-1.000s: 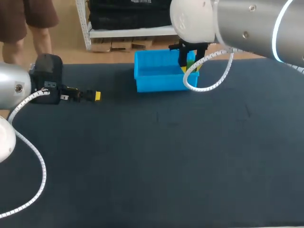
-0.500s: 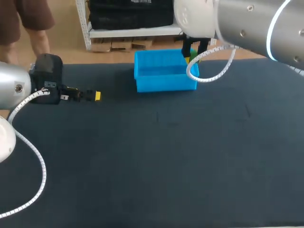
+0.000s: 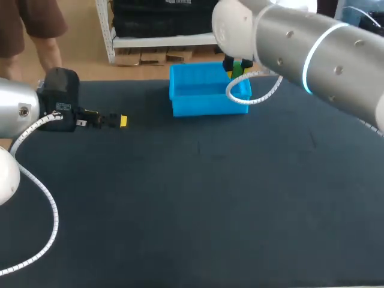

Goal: Use the left arm to pick the red cube and place it into the blue plastic box first, then use the right arm to grasp the green cube and put it into the same blue plastic box after the first action is fully finished.

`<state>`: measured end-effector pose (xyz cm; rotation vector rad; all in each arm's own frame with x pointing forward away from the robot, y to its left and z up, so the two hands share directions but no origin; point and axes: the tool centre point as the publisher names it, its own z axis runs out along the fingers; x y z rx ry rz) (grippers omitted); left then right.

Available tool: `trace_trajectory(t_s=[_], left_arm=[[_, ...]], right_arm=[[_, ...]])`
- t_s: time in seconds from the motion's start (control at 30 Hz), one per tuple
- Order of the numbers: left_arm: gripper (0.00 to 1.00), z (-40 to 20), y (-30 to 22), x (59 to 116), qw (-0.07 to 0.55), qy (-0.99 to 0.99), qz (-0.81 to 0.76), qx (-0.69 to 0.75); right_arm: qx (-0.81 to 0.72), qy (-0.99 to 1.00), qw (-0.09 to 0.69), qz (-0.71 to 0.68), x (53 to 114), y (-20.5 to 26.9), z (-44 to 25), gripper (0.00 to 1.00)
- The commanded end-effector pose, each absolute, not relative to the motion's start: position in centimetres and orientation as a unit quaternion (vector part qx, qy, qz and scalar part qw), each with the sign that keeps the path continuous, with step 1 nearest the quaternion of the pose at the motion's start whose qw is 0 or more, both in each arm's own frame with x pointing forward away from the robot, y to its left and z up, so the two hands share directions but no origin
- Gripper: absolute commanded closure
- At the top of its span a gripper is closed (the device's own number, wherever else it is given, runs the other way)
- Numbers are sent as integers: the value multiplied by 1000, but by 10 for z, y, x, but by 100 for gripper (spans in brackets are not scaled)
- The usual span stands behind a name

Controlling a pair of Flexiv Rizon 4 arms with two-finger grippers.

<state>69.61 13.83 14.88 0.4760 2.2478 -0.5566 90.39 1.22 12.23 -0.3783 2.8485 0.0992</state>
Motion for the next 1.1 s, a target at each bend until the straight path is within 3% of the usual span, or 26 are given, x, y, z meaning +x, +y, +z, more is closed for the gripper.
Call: trace_trajectory(t_s=[0.03,1.1], left_arm=[[0,147,140,697,381,878,-221,188],[0,147,140,697,381,878,-221,188]], right_arm=[[-132,985,106,32,935,22,119,100],[-118,986,117,34,987,28,84,100]])
